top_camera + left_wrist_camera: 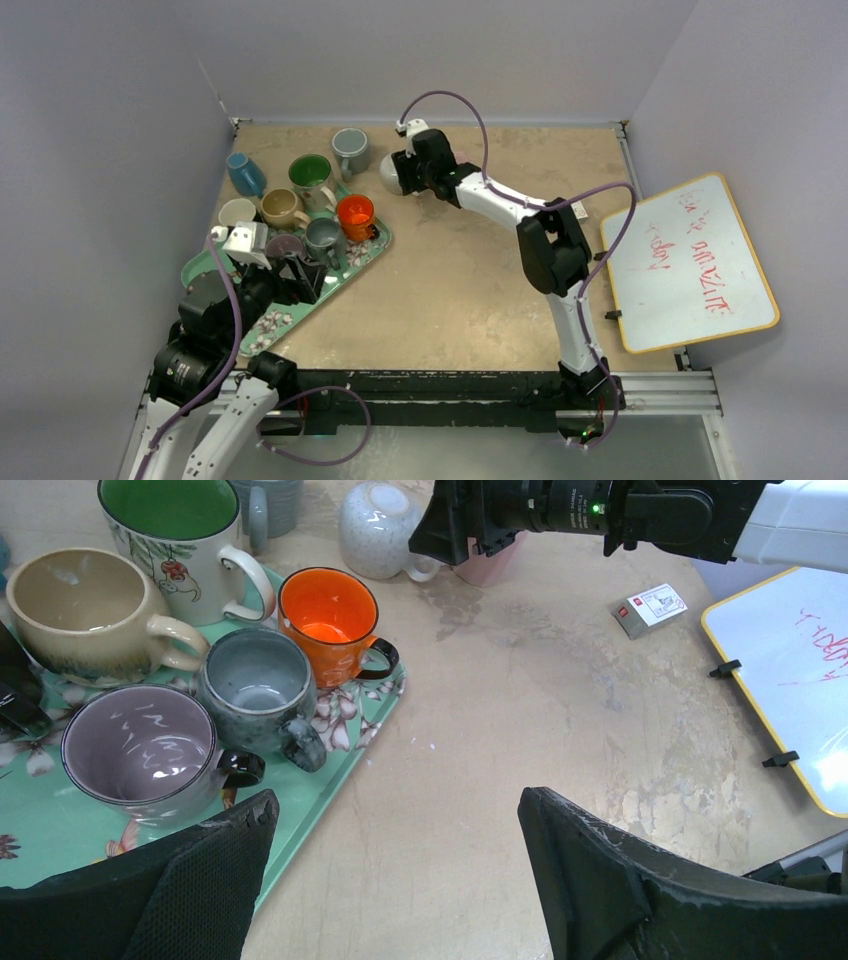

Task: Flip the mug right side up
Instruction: Turn over the cup at the center of the board.

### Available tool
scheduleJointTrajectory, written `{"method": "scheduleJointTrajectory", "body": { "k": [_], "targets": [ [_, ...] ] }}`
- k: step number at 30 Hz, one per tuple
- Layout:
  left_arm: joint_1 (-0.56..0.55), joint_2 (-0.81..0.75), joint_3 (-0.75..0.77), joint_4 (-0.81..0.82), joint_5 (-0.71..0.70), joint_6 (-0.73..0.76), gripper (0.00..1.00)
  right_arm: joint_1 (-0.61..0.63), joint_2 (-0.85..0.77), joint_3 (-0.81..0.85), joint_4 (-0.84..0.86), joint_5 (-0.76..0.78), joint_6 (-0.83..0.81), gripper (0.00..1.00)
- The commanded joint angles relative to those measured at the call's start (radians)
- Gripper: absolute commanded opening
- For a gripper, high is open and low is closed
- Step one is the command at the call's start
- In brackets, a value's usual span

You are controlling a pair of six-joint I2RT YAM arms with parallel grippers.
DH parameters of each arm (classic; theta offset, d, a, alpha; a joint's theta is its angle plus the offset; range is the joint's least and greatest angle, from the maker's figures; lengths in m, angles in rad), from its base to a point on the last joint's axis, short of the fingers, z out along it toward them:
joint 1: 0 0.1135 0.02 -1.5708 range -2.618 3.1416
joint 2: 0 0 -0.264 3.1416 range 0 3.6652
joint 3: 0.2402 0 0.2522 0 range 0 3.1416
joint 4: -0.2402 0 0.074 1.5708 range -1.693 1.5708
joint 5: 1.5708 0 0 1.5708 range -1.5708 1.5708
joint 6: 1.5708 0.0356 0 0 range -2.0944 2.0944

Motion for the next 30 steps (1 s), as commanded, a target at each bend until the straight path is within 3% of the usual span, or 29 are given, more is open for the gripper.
{"method": "scheduleJointTrajectory", "body": {
  "k": [1,5,18,24,28,30],
  "targets": [
    [0.002,-0.008,-0.001,0.010,-0.011,0.007,0.89,-0.023,-0.003,0.058,0.004,-0.016,-0.052,0.59],
    [0.002,-0.001,0.001,0.008,-0.011,0.007,0.89,-0.031,0.055,0.127,-0.060,-0.040,-0.077,0.51],
    [0.002,-0.010,-0.001,0.008,-0.011,0.005,0.88,-0.031,0.128,0.202,-0.110,-0.080,-0.080,0.52],
    [0.002,-0.017,-0.003,0.010,-0.012,0.005,0.88,-0.031,0.141,0.186,-0.088,-0.058,-0.084,0.47],
    [0.004,-0.014,-0.004,0.012,-0.011,0.007,0.88,-0.031,0.131,0.179,-0.052,-0.060,-0.089,0.38],
    [0.004,-0.010,-0.004,0.012,-0.011,0.008,0.88,-0.031,0.129,0.179,-0.045,-0.061,-0.089,0.27]
  ]
}}
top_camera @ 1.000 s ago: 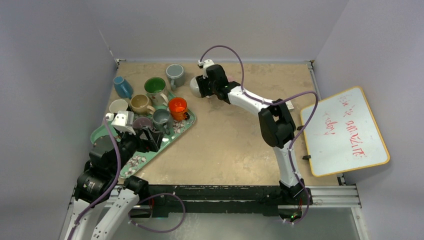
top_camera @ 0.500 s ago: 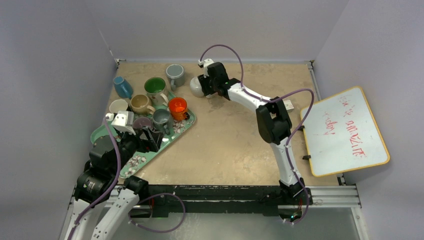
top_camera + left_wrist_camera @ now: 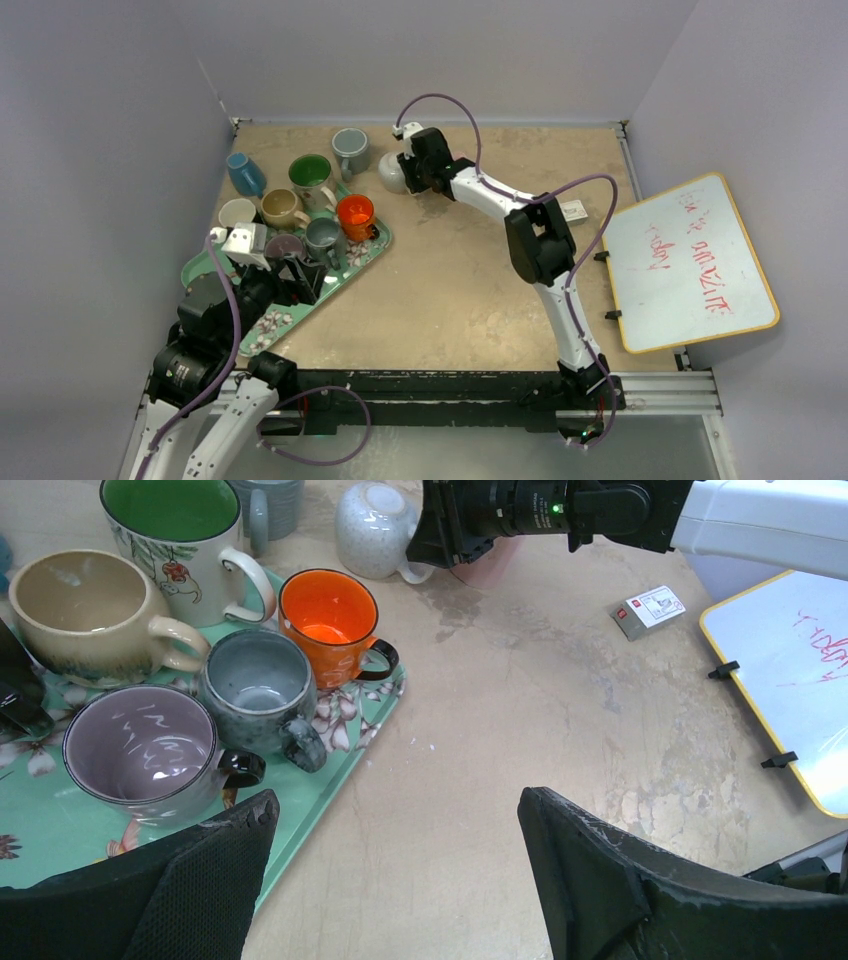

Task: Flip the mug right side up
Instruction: Turn over the cup at the center of the board.

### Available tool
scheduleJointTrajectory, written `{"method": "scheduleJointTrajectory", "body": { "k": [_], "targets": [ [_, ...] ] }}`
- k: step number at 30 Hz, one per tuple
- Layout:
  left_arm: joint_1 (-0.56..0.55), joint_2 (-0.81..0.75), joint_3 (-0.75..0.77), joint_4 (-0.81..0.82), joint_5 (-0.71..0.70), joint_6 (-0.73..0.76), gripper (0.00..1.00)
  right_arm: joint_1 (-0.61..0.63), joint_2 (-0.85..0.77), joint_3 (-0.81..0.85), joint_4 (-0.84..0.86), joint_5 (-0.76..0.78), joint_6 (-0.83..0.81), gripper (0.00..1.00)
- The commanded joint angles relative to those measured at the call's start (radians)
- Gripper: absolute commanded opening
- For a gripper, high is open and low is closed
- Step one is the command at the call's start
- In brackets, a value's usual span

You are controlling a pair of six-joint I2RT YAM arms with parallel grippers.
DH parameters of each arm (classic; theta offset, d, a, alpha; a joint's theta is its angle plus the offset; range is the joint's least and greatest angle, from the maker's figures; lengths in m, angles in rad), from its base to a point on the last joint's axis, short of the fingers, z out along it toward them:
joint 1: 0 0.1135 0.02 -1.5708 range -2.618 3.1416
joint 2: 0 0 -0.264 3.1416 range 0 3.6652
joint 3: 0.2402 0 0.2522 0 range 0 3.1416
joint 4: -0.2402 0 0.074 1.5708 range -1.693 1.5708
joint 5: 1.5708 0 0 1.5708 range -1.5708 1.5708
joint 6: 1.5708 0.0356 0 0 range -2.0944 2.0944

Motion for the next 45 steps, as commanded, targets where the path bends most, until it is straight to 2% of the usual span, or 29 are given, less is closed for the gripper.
{"method": "scheduleJointTrajectory", "body": {
  "k": [1,4,6,14,20,27,33,40,45],
  "targets": [
    [0.004,0.000,-0.002,0.013,-0.010,0.009,0.88,0.001,-0.023,0.014,0.050,-0.004,-0.010,0.23],
    [0.004,0.000,-0.004,0.014,-0.010,0.009,0.88,0.001,-0.041,-0.017,0.072,0.011,0.004,0.07],
    [0.005,0.001,-0.004,0.014,-0.010,0.009,0.88,0.001,-0.061,-0.050,0.098,0.023,0.016,0.00],
    [0.005,0.007,-0.004,0.008,-0.029,0.007,0.89,0.001,-0.147,-0.139,0.121,-0.052,0.105,0.00],
    [0.007,0.018,-0.004,0.008,-0.041,0.004,0.90,0.001,-0.289,-0.344,0.262,-0.055,0.217,0.00],
    [0.007,0.092,0.008,0.001,-0.017,0.015,0.91,0.001,-0.432,-0.513,0.278,-0.029,0.301,0.00],
    [0.007,0.097,0.009,-0.002,-0.017,0.012,0.92,0.002,-0.582,-0.668,0.277,0.034,0.386,0.00],
    [0.007,0.094,0.004,0.005,-0.027,-0.008,0.93,0.001,-0.792,-0.973,0.443,-0.019,0.582,0.00],
    [0.008,0.104,0.006,0.012,-0.019,-0.018,0.93,0.001,-0.912,-1.105,0.503,-0.064,0.670,0.00]
  ]
}}
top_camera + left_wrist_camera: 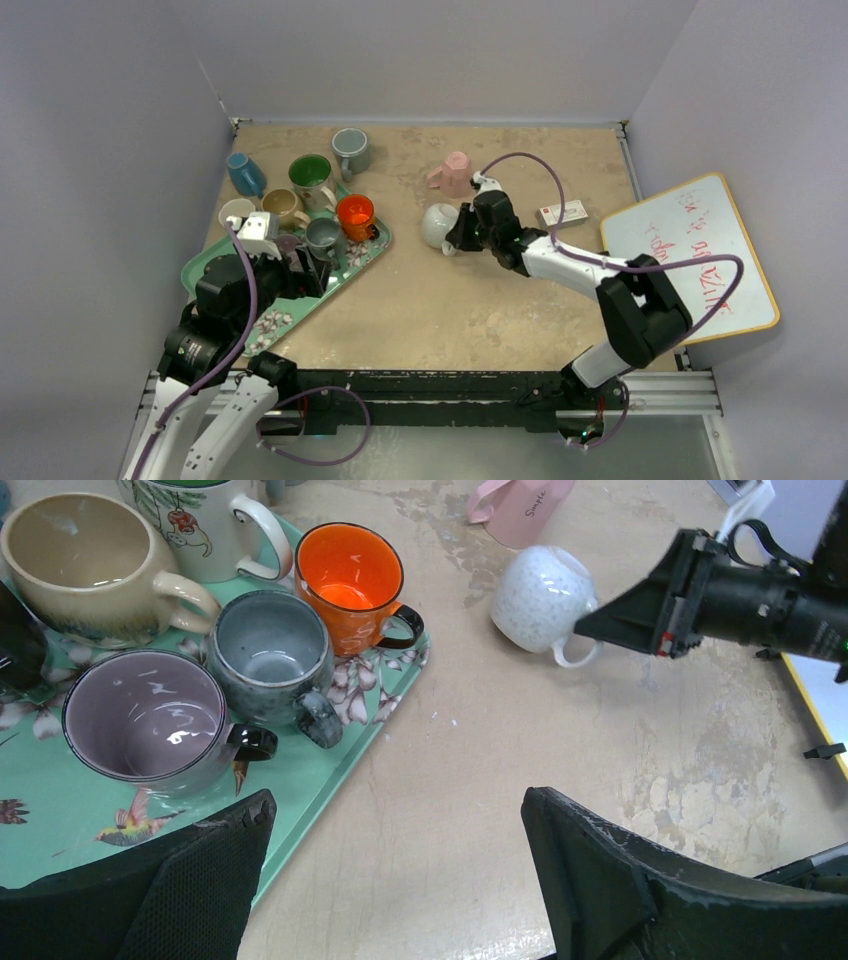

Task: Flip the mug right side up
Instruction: Turn over the cup at the center of the board.

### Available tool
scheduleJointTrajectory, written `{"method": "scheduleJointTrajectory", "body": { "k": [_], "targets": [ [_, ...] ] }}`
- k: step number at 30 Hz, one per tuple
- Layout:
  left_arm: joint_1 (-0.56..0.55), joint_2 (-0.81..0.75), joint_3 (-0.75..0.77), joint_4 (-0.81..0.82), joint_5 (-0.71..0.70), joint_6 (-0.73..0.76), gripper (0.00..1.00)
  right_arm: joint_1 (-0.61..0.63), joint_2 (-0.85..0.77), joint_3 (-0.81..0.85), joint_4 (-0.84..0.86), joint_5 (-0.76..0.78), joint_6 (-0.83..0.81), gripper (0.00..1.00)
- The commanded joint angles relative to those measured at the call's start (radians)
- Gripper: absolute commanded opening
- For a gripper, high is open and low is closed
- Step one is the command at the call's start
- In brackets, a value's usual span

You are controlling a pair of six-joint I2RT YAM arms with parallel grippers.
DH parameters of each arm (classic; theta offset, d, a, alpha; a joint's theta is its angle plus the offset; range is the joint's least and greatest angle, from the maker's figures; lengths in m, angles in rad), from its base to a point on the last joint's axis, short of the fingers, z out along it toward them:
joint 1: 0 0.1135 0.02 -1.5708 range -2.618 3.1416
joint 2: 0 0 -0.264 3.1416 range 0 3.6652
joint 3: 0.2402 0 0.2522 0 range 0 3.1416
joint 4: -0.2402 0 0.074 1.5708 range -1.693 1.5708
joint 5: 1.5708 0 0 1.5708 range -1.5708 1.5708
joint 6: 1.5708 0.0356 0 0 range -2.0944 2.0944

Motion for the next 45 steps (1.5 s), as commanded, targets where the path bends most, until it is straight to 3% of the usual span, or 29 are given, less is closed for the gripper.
{"method": "scheduleJointTrajectory", "body": {
  "k": [1,6,12,23,34,40,45],
  "targets": [
    [0.007,0.008,0.010,0.034,0.041,-0.006,0.92,0.001,-0.141,-0.056,0.211,-0.061,0.124,0.00],
    [0.006,0.039,0.020,0.038,0.125,-0.076,0.90,0.001,-0.244,-0.109,0.172,-0.076,0.096,0.00],
    [0.006,0.081,-0.094,0.171,0.406,-0.240,0.89,0.001,-0.337,-0.205,0.242,-0.112,0.211,0.00],
    [0.006,0.143,-0.232,0.428,0.590,-0.417,0.91,0.001,-0.409,-0.235,0.316,-0.148,0.371,0.00],
    [0.006,0.070,-0.409,0.676,0.554,-0.630,0.90,0.003,-0.415,-0.299,0.581,-0.245,0.631,0.00],
    [0.006,0.135,-0.465,0.906,0.562,-0.768,0.84,0.009,-0.387,-0.313,0.716,-0.295,0.724,0.00],
    [0.004,0.223,-0.508,1.140,0.598,-0.881,0.81,0.095,-0.357,-0.294,0.775,-0.256,0.758,0.00]
  ]
}}
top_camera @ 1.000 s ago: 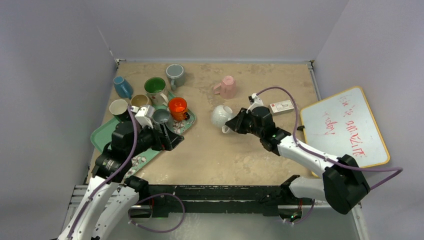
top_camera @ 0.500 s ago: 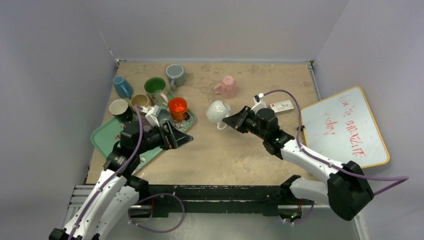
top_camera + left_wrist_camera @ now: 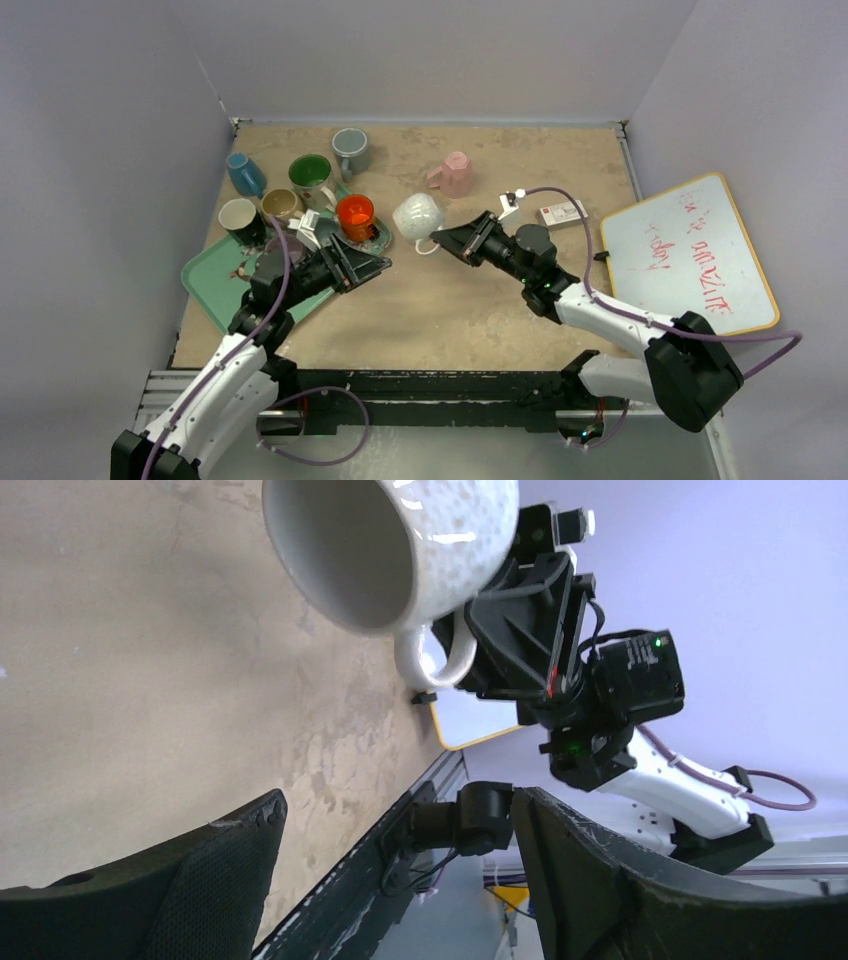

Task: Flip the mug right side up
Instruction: Turn over the cup at the center of the board.

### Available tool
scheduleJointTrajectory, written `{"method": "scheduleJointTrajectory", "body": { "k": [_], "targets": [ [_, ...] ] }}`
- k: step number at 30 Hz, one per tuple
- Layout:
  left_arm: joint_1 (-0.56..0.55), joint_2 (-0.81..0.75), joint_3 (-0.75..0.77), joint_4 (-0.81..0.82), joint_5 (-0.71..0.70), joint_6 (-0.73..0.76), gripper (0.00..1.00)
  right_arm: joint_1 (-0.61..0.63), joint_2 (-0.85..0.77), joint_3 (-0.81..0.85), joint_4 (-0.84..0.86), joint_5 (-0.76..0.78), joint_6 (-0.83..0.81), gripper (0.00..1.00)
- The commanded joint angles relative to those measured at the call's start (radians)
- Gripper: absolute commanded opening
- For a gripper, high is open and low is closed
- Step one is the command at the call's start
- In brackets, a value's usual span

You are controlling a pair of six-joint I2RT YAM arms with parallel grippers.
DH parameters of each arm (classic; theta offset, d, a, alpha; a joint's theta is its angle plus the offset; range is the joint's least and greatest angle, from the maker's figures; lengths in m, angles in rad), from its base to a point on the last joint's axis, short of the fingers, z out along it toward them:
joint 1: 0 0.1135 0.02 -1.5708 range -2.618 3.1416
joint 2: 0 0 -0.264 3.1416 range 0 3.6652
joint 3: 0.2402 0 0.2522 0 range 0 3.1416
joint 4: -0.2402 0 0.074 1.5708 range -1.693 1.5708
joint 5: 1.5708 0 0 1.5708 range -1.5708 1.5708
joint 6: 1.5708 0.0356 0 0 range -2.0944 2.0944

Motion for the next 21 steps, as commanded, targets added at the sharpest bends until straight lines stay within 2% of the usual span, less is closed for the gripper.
{"method": "scheduleJointTrajectory", "body": {
  "k": [1,4,8,12,21],
  "targets": [
    [0.004,0.061,-0.040,0.321,0.036,-0.156,0.81,0.092,0.016,0.050,0.278,0.006,0.084,0.00],
    [0.004,0.078,-0.069,0.439,0.023,-0.204,0.84,0.149,0.076,0.085,0.363,0.029,0.109,0.00],
    [0.004,0.091,-0.064,0.515,0.039,-0.216,0.89,0.209,0.177,0.153,0.440,0.009,0.152,0.00],
    [0.004,0.098,-0.007,0.474,0.109,-0.201,0.82,0.234,0.261,0.190,0.594,-0.025,0.223,0.00],
    [0.004,0.004,-0.002,0.371,0.058,-0.199,0.66,0.242,0.242,0.161,0.599,-0.052,0.207,0.00]
  ]
}}
